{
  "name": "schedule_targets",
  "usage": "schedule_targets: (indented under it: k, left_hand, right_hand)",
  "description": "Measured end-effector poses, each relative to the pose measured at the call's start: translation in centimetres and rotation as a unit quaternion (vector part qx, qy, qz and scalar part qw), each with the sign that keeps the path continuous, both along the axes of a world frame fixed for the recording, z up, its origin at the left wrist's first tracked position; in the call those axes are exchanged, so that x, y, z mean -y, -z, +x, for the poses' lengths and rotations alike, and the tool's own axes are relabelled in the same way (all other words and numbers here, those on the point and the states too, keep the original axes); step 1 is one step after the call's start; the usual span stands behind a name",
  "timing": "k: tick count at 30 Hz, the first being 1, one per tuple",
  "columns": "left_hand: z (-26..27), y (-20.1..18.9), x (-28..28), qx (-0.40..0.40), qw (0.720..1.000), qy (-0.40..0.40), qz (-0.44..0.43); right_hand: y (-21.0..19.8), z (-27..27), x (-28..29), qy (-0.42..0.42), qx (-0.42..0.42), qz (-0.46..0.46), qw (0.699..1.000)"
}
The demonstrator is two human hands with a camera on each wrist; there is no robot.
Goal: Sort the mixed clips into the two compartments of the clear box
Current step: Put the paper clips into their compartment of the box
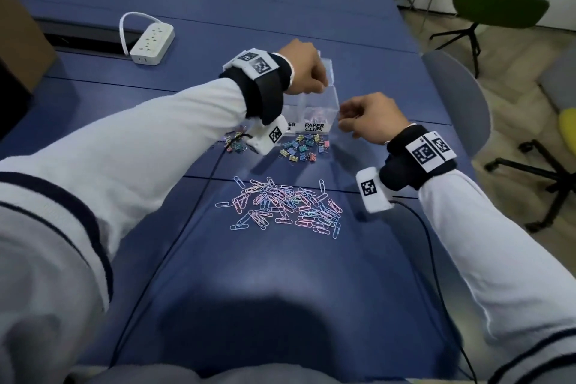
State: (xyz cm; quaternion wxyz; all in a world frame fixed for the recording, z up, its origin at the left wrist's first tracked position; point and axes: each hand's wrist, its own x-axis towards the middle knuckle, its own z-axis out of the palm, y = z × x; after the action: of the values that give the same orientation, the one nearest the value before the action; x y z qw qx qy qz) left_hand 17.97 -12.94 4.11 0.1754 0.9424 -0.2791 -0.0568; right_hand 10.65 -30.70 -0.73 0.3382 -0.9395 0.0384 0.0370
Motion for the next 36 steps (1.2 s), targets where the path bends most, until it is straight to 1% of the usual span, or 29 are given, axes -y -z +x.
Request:
schedule_targets:
  k: [3, 5, 7, 9, 11, 13, 16, 19, 27, 32, 36]
  left_hand:
    - [-2.4, -1.2, -3.3, 0.05, 0.998, 0.003, -0.031]
    - [-4.5, -1.4, -6.2, 0.045, 0.999, 0.02, -0.01]
    - [-6.6, -0.7, -9.2, -0.005, 0.998, 0.039, 0.053]
    - [-8.5, 0.7, -11.5, -0.066, 0.989, 0.053, 0.122]
    - [-10.1, 2.5, -13.0, -0.114, 0.979, 0.058, 0.156]
    - [-11.4, 4.0, -14.0, -0.142, 0.974, 0.056, 0.168]
    - [-12.6, 5.5, -14.3, -0.147, 0.971, 0.069, 0.176]
    - [-12.9, 5.9, -13.5, -0.145, 0.973, 0.089, 0.159]
    - [-13.0, 6.3, -10.7, -0.147, 0.972, 0.146, 0.107]
    - [-13.0, 6.1, -10.8, -0.13, 0.974, 0.158, 0.098]
    - [-13.0, 6.4, -10.0, -0.093, 0.977, 0.154, 0.114]
  right_hand:
    - [0.2, -0.7, -0.2, -0.021, 0.013, -0.018, 1.0]
    - [0.0, -2.1, 0.0, -0.04, 0.026, -0.063, 0.997]
    - [-0.3, -4.1, -0.1, -0.071, 0.027, -0.104, 0.992]
    - [-0.4, -6.5, -0.6, -0.12, -0.011, -0.133, 0.984]
    - [-0.5, -8.8, -1.2, -0.171, -0.064, -0.159, 0.97]
    - [-0.2, -10.6, -1.9, -0.202, -0.092, -0.193, 0.956]
    - [0.7, -12.3, -2.6, -0.223, -0.096, -0.249, 0.937]
    - [0.9, -13.0, -3.2, -0.219, -0.11, -0.266, 0.932]
    - [0.7, -12.9, -5.8, -0.245, -0.106, -0.251, 0.931]
    - [0.4, -12.7, -5.7, -0.247, -0.103, -0.22, 0.938]
    - [0.8, -12.3, -6.2, -0.25, -0.073, -0.215, 0.941]
